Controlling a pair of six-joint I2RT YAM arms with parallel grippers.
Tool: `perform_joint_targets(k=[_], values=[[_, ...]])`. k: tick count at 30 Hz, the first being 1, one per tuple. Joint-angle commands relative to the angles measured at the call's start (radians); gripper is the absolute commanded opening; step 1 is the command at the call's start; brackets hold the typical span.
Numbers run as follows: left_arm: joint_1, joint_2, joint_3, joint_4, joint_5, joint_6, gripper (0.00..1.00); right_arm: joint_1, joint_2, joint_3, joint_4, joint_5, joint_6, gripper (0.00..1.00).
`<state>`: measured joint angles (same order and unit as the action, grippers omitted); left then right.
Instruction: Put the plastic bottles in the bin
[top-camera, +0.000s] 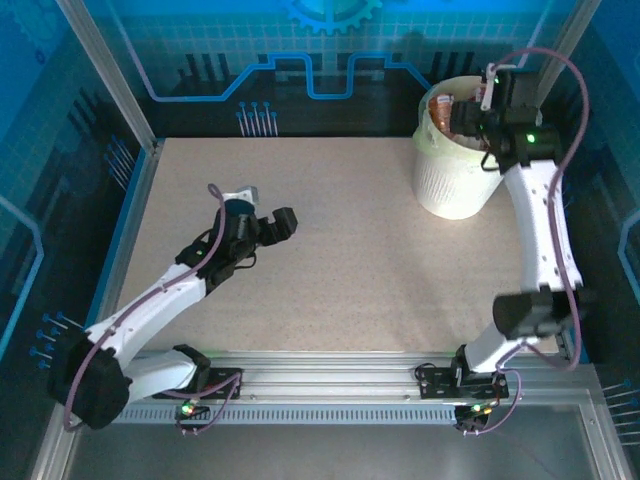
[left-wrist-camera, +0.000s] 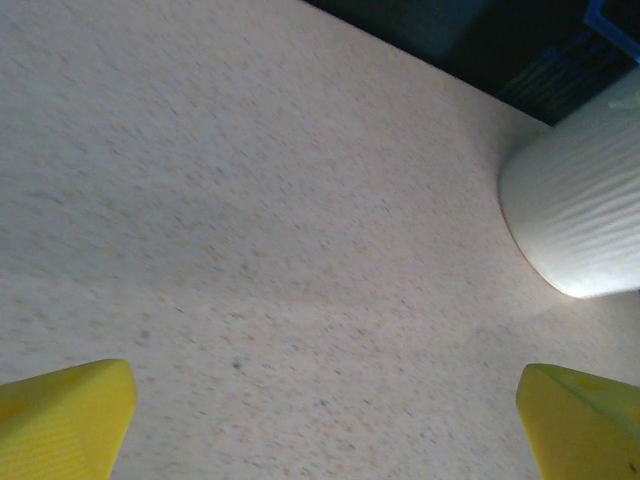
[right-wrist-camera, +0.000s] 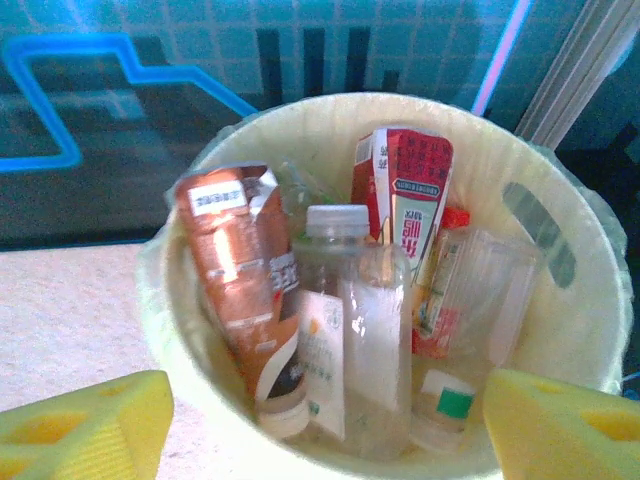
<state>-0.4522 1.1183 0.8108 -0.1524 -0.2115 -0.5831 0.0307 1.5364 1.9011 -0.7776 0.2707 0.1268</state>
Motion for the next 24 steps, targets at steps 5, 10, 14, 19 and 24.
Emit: perform_joint_targets(k=[5, 10, 14, 19, 24], values=[[0.046, -0.147, -0.014, -0.124, -0.345, 0.166, 0.99, -0.02, -0.354, -0.454, 0.304, -0.076, 0.077, 0.97], [0.084, -0.19, -0.077, -0.091, -0.509, 0.283, 0.99, -0.031, -0.535, -0.733, 0.402, -0.053, 0.117, 1.0], [0.138, -0.188, -0.151, -0.011, -0.551, 0.342, 0.99, -0.034, -0.625, -0.95, 0.491, -0.039, 0.143, 1.0], [0.21, -0.16, -0.266, 0.141, -0.519, 0.381, 0.99, -0.036, -0.621, -1.158, 0.581, -0.081, 0.134, 1.0], [0.237, -0.081, -0.349, 0.293, -0.445, 0.448, 0.99, -0.038, -0.52, -1.314, 0.77, -0.183, 0.085, 1.0]])
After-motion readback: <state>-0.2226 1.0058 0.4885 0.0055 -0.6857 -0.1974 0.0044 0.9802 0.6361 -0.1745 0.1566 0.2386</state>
